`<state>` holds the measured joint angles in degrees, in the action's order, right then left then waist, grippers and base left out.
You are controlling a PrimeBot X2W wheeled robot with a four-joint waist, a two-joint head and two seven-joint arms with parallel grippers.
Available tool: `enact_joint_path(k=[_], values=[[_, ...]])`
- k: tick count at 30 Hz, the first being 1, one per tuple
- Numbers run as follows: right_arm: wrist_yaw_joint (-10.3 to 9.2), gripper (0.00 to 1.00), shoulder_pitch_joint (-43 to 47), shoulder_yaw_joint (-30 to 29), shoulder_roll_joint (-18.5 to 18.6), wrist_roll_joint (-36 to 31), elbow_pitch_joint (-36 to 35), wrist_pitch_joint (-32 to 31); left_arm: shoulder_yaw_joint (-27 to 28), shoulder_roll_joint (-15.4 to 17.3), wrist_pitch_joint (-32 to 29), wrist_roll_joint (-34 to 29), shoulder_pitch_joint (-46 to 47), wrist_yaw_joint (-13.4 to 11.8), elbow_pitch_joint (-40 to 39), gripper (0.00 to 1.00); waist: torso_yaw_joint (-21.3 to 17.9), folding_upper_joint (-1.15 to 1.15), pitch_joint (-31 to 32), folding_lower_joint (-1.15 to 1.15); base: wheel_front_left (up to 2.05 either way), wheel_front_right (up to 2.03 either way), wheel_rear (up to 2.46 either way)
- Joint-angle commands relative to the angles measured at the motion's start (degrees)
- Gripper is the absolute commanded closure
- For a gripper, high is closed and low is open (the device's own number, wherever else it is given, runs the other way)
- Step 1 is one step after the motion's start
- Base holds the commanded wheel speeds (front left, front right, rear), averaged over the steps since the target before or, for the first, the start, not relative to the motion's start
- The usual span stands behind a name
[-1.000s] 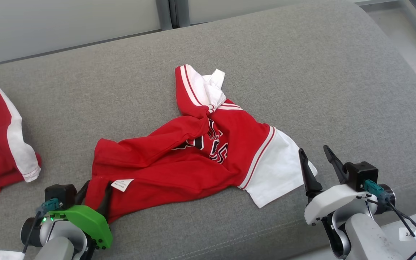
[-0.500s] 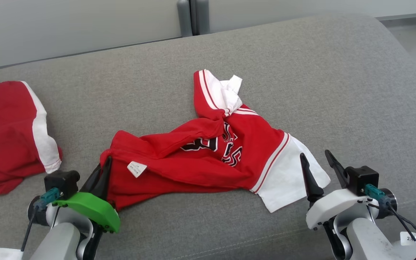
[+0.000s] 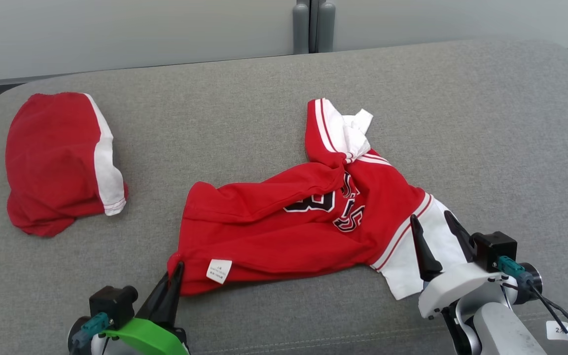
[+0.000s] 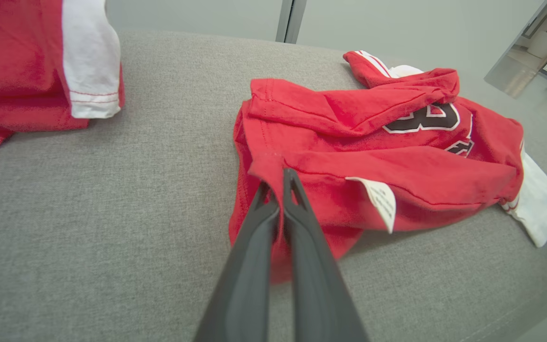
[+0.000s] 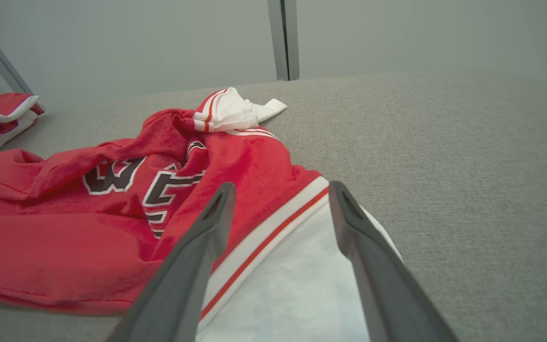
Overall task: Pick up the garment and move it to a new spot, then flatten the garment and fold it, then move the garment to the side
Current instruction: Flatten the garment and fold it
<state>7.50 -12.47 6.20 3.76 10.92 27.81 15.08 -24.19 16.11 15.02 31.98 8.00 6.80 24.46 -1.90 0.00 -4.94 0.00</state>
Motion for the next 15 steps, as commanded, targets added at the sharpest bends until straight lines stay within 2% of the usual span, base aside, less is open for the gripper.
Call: enact_joint_path(k=[1, 3, 4, 5, 6, 7, 15], values=[[-0.02, 0.0, 0.51, 0.0, -0.03, 0.19, 0.23, 0.23, -0.36, -0.24, 0.1, 0.5, -1.38, 0.09, -0.27, 1.0, 0.94, 0.0, 0.29, 0.0, 0.0, 0.0, 0.0], [-0.02, 0.0, 0.57, -0.03, -0.02, 0.14, 0.3, 0.23, -0.76, -0.65, 0.09, 0.62, -2.06, -0.08, -0.43, 1.0, 1.25, 0.0, 0.38, 0.0, 0.0, 0.0, 0.0], [-0.02, 0.0, 0.57, -0.04, 0.01, 0.12, 0.35, 0.23, -0.86, -0.68, 0.09, 0.72, -2.43, -0.07, -0.26, 0.91, 1.37, 0.0, 0.4, 0.0, 0.0, 0.0, 0.0], [-0.02, 0.0, 0.54, -0.03, 0.04, 0.12, 0.4, 0.23, -0.97, -0.68, 0.08, 0.72, -2.66, -0.03, -0.03, 0.73, 1.45, 0.0, 0.41, 0.0, 0.0, 0.0, 0.0], [-0.02, 0.0, 0.52, -0.01, 0.08, 0.12, 0.41, 0.23, -1.14, -0.6, 0.09, 0.51, -2.79, -0.05, 0.27, 0.47, 1.52, 0.0, 0.43, 0.0, 0.0, 0.0, 0.0], [-0.02, 0.0, 0.52, 0.0, 0.1, 0.09, 0.43, 0.23, -1.19, -0.75, -0.09, 0.73, -3.05, -0.13, 0.77, 0.0, 1.57, 0.0, 0.42, 0.0, 0.0, 0.0, 0.0], [-0.02, 0.0, 0.28, -0.18, 0.51, 0.39, 0.44, 0.23, -1.32, -0.94, -0.82, 1.81, -3.67, -0.24, 2.58, 0.0, 1.49, 0.0, 0.16, 0.0, 0.0, 0.0, 0.0]])
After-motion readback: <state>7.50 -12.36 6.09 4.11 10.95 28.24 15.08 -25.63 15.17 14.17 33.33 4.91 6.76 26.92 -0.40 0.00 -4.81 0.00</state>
